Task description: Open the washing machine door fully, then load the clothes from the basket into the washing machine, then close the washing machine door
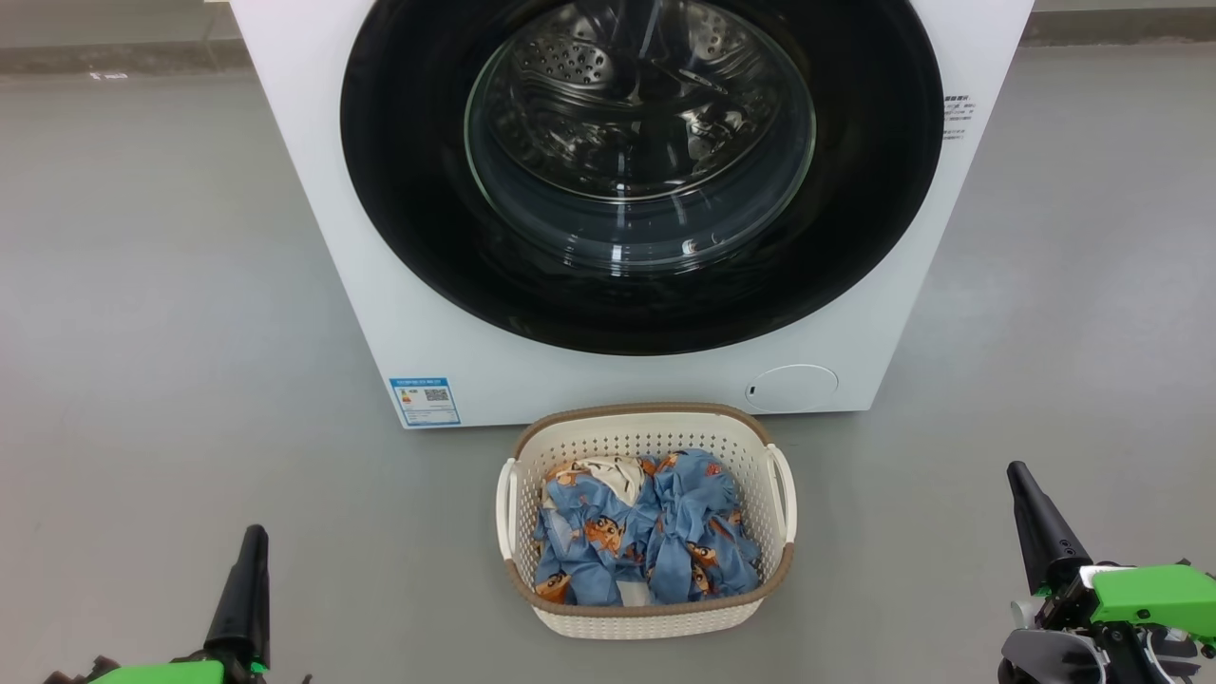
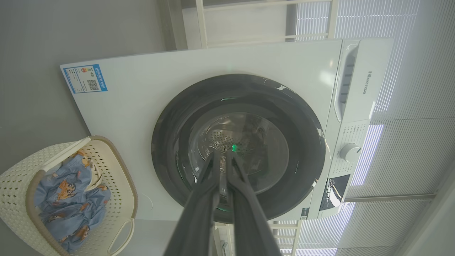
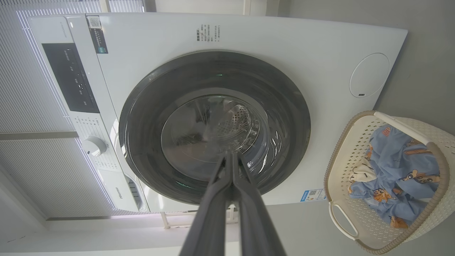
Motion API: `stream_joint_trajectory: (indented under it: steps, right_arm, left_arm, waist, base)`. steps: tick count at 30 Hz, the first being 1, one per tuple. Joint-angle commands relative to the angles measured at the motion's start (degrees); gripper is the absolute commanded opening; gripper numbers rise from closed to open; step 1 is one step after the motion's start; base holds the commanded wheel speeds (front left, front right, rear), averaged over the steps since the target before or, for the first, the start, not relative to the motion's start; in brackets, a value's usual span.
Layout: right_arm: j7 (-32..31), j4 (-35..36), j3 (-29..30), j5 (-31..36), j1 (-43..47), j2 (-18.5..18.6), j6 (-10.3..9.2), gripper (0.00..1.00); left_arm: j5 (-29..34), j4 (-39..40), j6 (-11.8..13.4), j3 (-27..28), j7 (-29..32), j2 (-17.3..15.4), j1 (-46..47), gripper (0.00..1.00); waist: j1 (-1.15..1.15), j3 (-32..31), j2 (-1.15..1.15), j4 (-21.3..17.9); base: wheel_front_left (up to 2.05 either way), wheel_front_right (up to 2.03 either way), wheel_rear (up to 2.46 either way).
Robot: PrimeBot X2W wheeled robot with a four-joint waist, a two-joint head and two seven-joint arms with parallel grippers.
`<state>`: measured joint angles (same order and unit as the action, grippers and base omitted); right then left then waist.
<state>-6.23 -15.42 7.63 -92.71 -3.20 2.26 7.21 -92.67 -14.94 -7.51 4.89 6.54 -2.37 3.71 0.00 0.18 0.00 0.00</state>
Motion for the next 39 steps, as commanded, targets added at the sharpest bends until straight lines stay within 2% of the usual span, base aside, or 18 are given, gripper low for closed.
stream_joint_trajectory:
  steps: [1, 39]
  right_arm:
    - [-0.3, 1.4, -1.1, 0.6, -3.0, 0.6, 0.28, 0.0]
    - [-0.3, 1.4, -1.1, 0.6, -3.0, 0.6, 0.28, 0.0]
  left_arm:
    - [0.5, 0.9, 0.0, 1.6, -0.1, -0.5, 2.5, 0.0]
    - [0.5, 0.9, 0.0, 1.6, -0.1, -0.5, 2.5, 0.0]
  waist:
    - [0.0, 0.0, 0.0, 0.0]
    - [0.0, 0.0, 0.0, 0.0]
  base:
    - [0.0, 0.0, 0.0]
    - [0.0, 0.0, 0.0]
